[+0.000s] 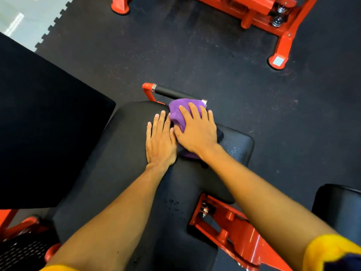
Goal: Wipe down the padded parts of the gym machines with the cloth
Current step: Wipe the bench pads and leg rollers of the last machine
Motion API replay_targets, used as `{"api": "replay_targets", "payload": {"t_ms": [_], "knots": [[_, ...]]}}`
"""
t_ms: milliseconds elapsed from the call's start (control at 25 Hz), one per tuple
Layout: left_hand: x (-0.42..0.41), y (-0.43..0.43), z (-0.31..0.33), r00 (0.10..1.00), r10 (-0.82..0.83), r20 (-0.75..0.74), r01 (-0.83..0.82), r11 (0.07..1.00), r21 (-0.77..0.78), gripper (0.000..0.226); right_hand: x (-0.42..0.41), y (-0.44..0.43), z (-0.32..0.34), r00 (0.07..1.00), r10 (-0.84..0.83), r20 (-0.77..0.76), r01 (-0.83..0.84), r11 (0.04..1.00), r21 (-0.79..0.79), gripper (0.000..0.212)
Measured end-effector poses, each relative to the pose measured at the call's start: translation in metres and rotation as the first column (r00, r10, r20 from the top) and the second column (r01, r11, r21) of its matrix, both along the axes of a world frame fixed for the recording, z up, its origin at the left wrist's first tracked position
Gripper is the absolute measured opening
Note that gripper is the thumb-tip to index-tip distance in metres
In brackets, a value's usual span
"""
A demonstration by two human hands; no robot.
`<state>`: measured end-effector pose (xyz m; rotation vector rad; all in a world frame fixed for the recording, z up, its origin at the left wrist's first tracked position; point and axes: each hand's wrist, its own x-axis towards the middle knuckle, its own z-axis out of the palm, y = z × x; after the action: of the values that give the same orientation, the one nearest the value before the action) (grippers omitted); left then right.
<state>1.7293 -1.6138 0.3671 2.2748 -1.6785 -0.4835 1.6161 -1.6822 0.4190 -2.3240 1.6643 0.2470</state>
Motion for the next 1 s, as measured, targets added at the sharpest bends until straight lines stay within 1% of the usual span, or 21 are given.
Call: {"api": "replay_targets", "payload": {"t_ms": [80,160,280,400,440,520,600,720,800,880,1000], "knots": [[0.001,-0.001,-0.001,1.0,-0.004,0.002,0.004,1.0,-0.006,0.054,0.017,-0.035,-0.002,0.999,0.021,0.037,-0.025,0.993,0.116,0.06],[0.0,-0.001,0.002,0.999,0.022,-0.03,-0.022,1.0,-0.003,0.056,0.016,-0.046,0.0,0.999,0.032,0.023,-0.035,0.989,0.141,0.056],[-0.001,-0.001,0.004,1.0,0.025,-0.004,-0.025,1.0,-0.012,0.062,-0.022,-0.029,0.016,0.998,-0.004,-0.068,0.009,0.997,0.075,0.065],[-0.002,0.0,0.005,1.0,0.022,-0.003,-0.022,1.0,0.002,0.062,-0.076,-0.01,0.035,0.987,-0.142,-0.08,0.142,0.99,-0.007,0.064],[-0.003,0.0,0.006,1.0,0.019,-0.002,-0.019,1.0,0.006,0.063,-0.083,-0.009,0.036,0.982,-0.162,-0.094,0.16,0.987,-0.034,0.062],[-0.002,-0.001,0.005,1.0,0.026,0.006,-0.026,1.0,0.006,0.062,-0.066,-0.014,0.028,0.988,-0.116,-0.107,0.11,0.992,-0.054,0.062],[-0.002,0.0,0.004,1.0,0.027,-0.002,-0.027,1.0,0.0,0.061,-0.031,-0.019,0.014,0.996,-0.056,-0.068,0.054,0.998,-0.023,0.06],[-0.001,0.0,0.004,0.999,0.036,-0.023,-0.036,0.999,-0.016,0.056,-0.005,-0.014,0.007,0.997,-0.081,0.002,0.081,0.997,-0.009,0.058],[-0.002,0.0,0.005,0.999,0.034,-0.027,-0.035,0.999,-0.015,0.056,-0.026,0.011,0.011,0.997,-0.069,0.045,0.073,0.994,-0.079,0.062],[-0.002,0.0,0.003,0.999,0.035,-0.026,-0.035,0.999,-0.015,0.056,-0.058,0.029,0.013,0.993,-0.097,0.068,0.107,0.982,-0.158,0.067],[-0.002,-0.001,0.002,0.999,0.039,-0.029,-0.039,0.999,-0.019,0.055,-0.066,0.021,0.015,0.974,-0.225,0.012,0.225,0.968,-0.109,0.069]]}}
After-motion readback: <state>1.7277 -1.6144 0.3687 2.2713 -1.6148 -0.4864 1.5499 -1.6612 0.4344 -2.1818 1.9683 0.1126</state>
